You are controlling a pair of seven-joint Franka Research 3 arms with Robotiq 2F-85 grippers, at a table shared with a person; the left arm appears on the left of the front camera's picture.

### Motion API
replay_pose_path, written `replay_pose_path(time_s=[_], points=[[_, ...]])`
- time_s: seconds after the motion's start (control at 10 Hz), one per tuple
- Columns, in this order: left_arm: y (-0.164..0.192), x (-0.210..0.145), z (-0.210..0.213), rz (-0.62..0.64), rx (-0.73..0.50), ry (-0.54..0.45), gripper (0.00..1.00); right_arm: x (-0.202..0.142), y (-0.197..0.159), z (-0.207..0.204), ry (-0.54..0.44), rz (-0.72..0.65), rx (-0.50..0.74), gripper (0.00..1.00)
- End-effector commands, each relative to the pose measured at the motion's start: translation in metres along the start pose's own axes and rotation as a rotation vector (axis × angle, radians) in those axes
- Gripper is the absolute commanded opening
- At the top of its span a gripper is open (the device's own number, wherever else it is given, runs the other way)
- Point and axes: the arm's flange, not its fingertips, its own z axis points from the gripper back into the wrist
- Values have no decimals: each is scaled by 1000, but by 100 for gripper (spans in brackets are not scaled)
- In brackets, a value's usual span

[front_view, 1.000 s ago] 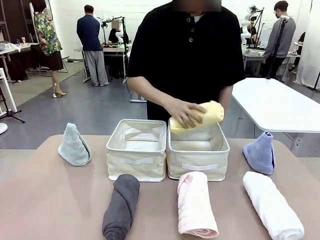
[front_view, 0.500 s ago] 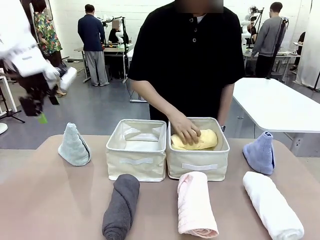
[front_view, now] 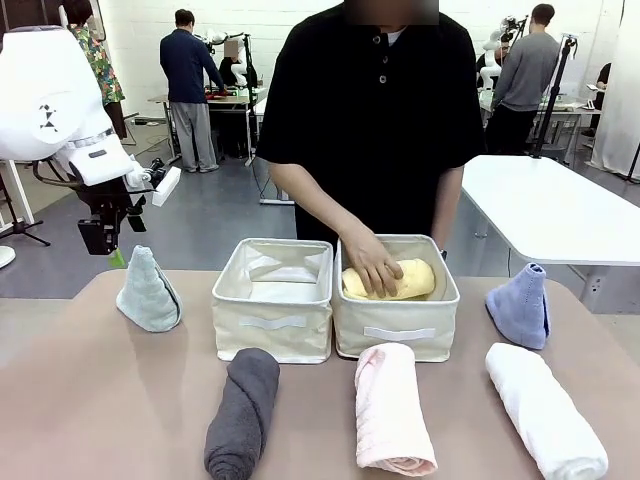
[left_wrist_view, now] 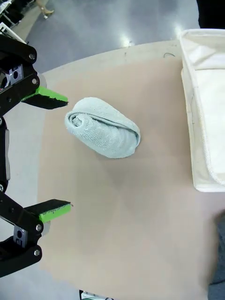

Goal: Sort the towels based on their folding style.
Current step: Pick up one triangle-folded towel and place it in the left Fabric basket.

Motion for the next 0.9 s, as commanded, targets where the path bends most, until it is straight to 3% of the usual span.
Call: replay_pose_path(time_s=[0.0, 0.3, 0.6, 0.8], points=[[-6, -1, 1, -11, 3, 14, 100, 0, -1, -1, 1, -8, -11, 100], [-1, 0, 1, -2, 1, 1, 100, 0, -1, -1, 1, -8, -11, 100], [45, -1, -33, -187, -35, 71, 100, 0, -1, -1, 1, -8, -11, 100], [63, -3, -53, -219, -44, 110, 100, 0, -1, -1, 1, -8, -11, 100]])
